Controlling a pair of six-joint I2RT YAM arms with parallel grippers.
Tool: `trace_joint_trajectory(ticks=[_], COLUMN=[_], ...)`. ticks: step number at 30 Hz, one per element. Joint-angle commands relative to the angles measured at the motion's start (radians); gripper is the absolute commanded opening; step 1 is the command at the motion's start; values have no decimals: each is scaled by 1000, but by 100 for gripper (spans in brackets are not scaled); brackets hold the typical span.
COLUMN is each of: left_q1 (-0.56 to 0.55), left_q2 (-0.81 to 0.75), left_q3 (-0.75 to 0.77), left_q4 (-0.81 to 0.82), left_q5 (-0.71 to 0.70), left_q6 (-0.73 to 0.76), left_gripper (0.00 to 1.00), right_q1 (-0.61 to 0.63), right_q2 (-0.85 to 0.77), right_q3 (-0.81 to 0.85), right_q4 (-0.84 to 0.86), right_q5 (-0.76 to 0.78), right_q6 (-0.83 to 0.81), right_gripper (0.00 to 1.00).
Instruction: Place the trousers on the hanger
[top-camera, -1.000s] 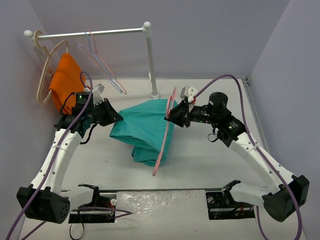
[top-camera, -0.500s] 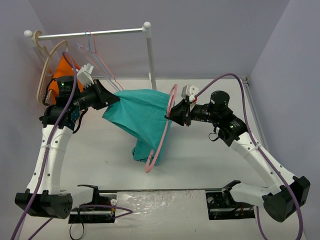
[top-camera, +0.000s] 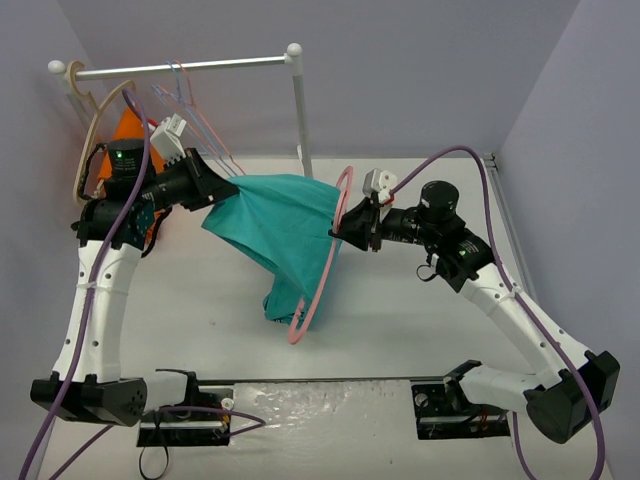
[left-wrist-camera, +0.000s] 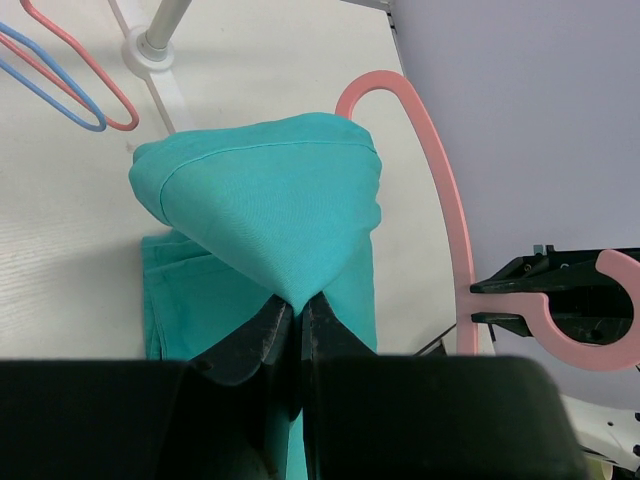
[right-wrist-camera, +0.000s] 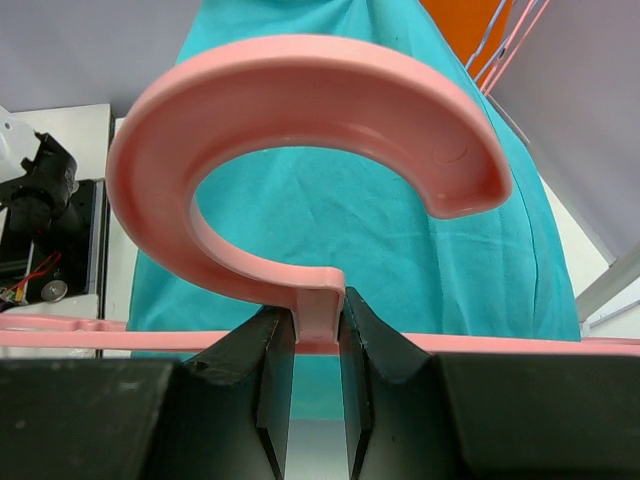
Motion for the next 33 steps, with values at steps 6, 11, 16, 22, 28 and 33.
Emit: trace_joint_trajectory(ticks=[6,11,16,22,28,33], left_q1=[19,42,62,62,28,-91], left_q2=[-7,-34,-69,-100,-110,-109], left_q3=[87,-32,-236,-432,-599,-721], left_q4=[74,71,136,236,387,534], left_q5=[-18,-47,-17,-6,-14,-87], left_q6=[42,82,97,105,42,-33], left_gripper=[0,0,0,0,0,0], right_q1=[-5,-9,-16,-17,-19,-17], right_q2=[10,14,52,92,127,138], right_q3=[47,147,287,419,536,575], right_q4=[71,23,-41,-48,-51,-51], right_q5=[-34,-22,-39,-65,-103,-104], right_q6=[-10,-29,-47,-12,30,63], right_gripper=[0,0,0,0,0,0])
